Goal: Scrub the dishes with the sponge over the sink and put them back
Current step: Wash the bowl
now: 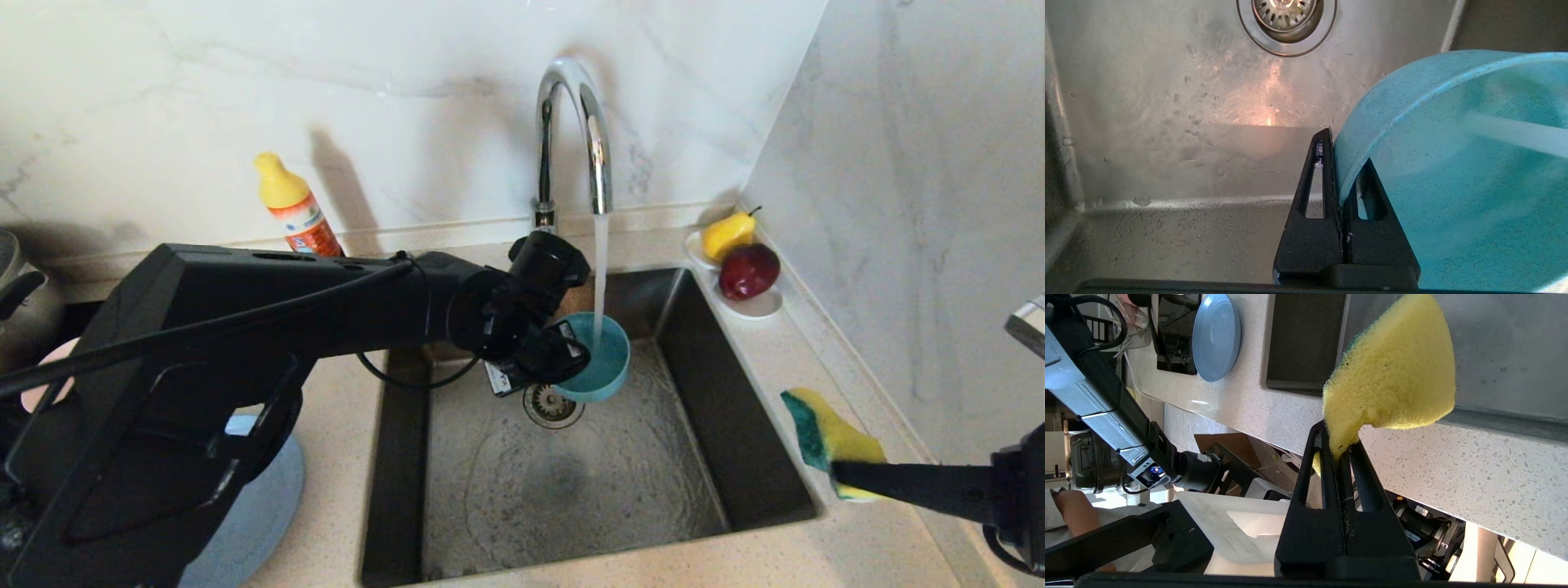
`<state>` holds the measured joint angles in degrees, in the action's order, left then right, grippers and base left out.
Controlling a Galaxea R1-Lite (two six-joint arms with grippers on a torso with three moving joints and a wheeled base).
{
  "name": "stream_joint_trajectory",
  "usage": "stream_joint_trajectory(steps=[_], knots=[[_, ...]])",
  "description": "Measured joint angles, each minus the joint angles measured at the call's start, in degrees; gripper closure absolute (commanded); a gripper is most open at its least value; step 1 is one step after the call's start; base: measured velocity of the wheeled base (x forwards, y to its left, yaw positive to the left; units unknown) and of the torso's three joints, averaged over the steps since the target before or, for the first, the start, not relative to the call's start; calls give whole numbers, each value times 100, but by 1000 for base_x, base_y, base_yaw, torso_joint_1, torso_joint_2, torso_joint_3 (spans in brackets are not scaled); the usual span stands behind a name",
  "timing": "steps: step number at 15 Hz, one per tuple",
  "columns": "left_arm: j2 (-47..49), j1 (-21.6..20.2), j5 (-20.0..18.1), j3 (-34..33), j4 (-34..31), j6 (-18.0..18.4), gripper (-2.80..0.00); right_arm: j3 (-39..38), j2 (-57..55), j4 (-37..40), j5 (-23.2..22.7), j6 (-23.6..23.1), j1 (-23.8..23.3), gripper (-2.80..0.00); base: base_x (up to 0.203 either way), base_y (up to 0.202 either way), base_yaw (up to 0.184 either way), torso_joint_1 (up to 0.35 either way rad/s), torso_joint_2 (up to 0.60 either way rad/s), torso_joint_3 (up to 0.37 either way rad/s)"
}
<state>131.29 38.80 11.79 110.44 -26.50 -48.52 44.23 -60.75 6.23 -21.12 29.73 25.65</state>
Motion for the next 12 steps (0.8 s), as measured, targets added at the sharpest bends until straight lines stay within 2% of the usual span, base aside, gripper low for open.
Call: stream_joint_trajectory(steps=[12], knots=[[92,63,-13,45,-4,-82,0,0,-28,-28,-9,-2,0,0,0,0,0,0,0,0]])
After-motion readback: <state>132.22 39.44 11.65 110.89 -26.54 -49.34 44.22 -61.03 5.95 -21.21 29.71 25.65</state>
